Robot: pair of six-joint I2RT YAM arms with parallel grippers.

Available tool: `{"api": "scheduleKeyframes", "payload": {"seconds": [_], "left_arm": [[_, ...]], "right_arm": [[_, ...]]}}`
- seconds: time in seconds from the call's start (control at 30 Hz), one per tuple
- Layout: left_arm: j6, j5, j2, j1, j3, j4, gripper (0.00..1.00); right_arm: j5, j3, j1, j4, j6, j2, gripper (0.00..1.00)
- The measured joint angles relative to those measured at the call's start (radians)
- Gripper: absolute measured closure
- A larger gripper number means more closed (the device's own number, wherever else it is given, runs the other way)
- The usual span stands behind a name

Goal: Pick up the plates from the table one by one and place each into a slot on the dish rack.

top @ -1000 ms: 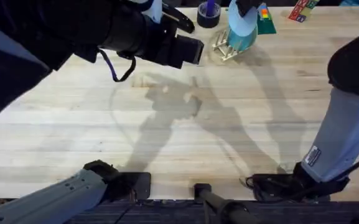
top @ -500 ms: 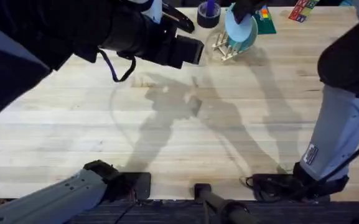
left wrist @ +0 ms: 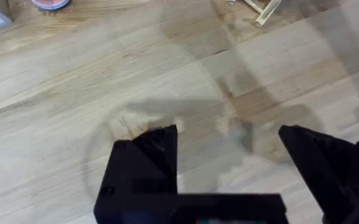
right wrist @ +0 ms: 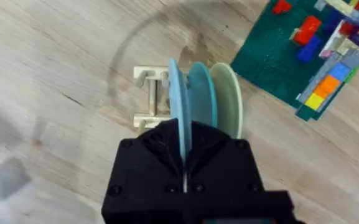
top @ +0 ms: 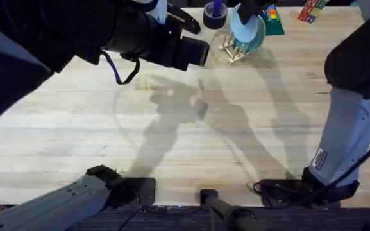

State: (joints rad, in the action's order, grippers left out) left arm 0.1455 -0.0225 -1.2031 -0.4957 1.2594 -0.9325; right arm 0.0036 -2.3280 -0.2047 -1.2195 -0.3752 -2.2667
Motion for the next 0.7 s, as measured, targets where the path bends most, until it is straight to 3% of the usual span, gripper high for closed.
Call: {"api": "scheduleKeyframes", "payload": {"seconds": [0.7], "left_arm": [[0.000,0.000,0.000,0.000,0.000,0.000,0.006]], "right_arm": [[0.000,-0.001,0.000,-0.009,0.000,-0.033,0.970]]}}
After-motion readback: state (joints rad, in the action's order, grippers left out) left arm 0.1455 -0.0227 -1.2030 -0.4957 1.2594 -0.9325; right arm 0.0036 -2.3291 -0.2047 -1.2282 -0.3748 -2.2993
